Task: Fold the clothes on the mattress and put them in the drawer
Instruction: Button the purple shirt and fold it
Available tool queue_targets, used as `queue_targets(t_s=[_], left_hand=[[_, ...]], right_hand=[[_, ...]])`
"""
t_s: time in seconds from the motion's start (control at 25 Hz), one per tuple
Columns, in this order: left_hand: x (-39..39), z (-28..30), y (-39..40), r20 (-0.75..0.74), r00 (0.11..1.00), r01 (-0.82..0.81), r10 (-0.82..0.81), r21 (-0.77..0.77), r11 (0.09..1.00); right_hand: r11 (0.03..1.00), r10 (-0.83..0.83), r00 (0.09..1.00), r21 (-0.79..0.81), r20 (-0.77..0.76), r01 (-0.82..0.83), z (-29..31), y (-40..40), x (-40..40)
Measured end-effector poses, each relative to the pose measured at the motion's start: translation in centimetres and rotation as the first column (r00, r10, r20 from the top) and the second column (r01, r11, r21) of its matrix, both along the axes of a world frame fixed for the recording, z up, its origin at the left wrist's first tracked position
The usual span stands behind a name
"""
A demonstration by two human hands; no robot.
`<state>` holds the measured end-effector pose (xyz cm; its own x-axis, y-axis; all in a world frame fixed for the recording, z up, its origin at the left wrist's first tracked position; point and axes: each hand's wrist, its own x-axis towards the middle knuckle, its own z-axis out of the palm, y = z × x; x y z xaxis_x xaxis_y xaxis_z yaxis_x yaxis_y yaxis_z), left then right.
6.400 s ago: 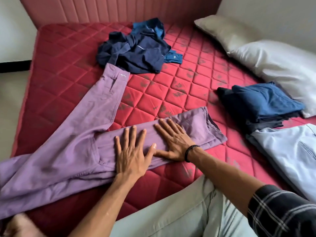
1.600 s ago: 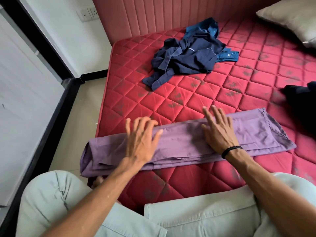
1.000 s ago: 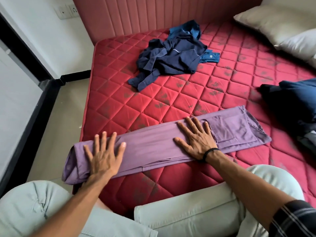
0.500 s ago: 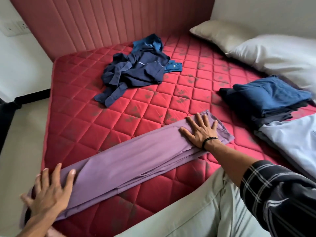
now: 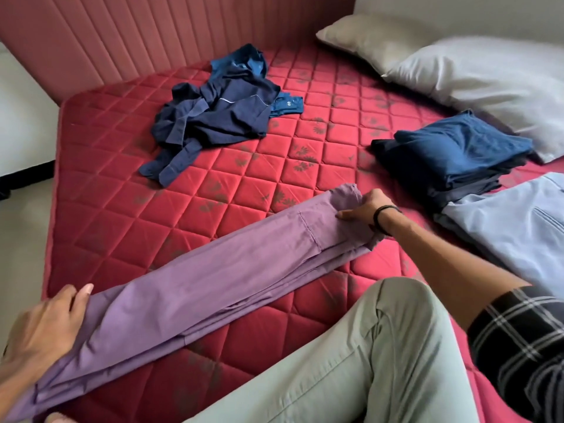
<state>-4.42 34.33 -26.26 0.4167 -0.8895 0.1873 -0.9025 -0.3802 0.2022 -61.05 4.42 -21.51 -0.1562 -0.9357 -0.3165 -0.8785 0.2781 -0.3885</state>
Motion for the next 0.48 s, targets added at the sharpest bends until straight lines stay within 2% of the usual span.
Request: queue_targets(t_s=[0.12, 0.24, 0.36, 0.44, 0.48], left_hand=[[-1.0, 1.1, -2.4, 0.132, 0.990, 0.048, -0.049, 0.014, 0.999], [-4.0, 2.6, -7.3, 0.266, 0.962, 0.066, -0.066, 0.011, 0.998], [-8.6, 3.2, -12.2, 0.281, 0.959, 0.026, -0.039, 0.051, 0.998], [-13.0, 2.8, -14.3, 0.235, 0.970, 0.062, -0.062, 0.009, 0.998], [-15.7, 3.0, -15.0, 0.198, 0.970, 0.149, -0.140, -0.032, 0.988]], right_hand=[[0.996, 0.084, 0.995, -0.006, 0.058, -0.084, 0.2, -1.1, -2.7], [0.996, -0.014, 0.997, -0.083, 0.078, 0.020, 1.0, -1.5, -6.4], [0.982, -0.135, 0.989, -0.123, 0.064, 0.142, 1.7, -2.1, -10.2], [0.993, -0.055, 0.997, -0.099, 0.057, 0.060, 2.3, -2.2, -10.9], [0.995, 0.003, 0.999, -0.102, 0.040, 0.001, 2.9, -2.2, -10.5]])
